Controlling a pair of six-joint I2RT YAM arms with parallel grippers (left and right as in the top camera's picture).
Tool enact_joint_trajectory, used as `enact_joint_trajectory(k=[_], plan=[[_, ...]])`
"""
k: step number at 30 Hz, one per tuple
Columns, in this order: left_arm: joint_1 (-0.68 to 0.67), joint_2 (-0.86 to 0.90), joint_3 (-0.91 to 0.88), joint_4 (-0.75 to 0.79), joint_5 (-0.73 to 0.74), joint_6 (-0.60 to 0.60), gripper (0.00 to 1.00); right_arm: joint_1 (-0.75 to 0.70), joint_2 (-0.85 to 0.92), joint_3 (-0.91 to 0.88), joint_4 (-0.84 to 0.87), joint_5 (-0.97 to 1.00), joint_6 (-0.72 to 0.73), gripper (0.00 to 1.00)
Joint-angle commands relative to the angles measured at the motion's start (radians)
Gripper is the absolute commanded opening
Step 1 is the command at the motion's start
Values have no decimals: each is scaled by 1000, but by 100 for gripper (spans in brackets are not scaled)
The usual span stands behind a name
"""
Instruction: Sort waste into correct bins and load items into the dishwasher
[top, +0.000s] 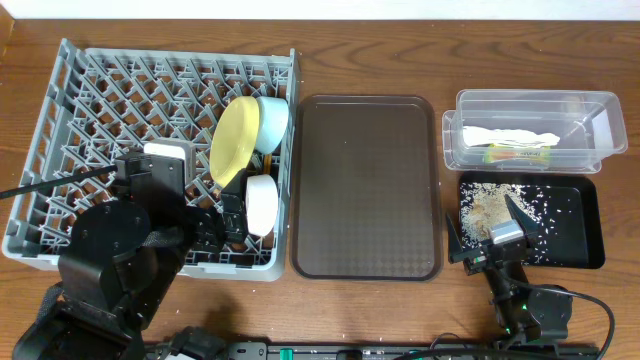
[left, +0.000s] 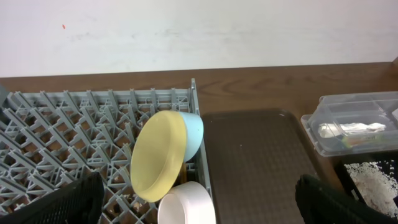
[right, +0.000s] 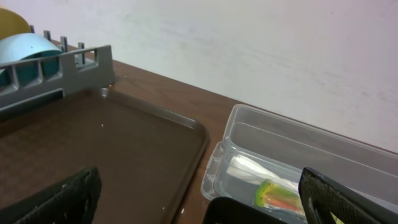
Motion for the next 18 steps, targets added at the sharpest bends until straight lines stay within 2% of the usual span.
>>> enact_joint_trajectory(k=[1,8,12,15,18], plan=[[0,0,7,1,-12,-2,100,-5,-6,-2,-3,-5,11,99],[31,-21,-1,-71,-38,21,100,-5,-6,-2,-3,-5,11,99],[155,-77,-86,15,-38,-56,100,-5,-6,-2,-3,-5,11,99],[267,-148,-205,82,-34,-144,100,-5,-6,-2,-3,-5,11,99],[330,-240,-341,150,-35,-183,100,-5,-6,-2,-4,-5,11,99]])
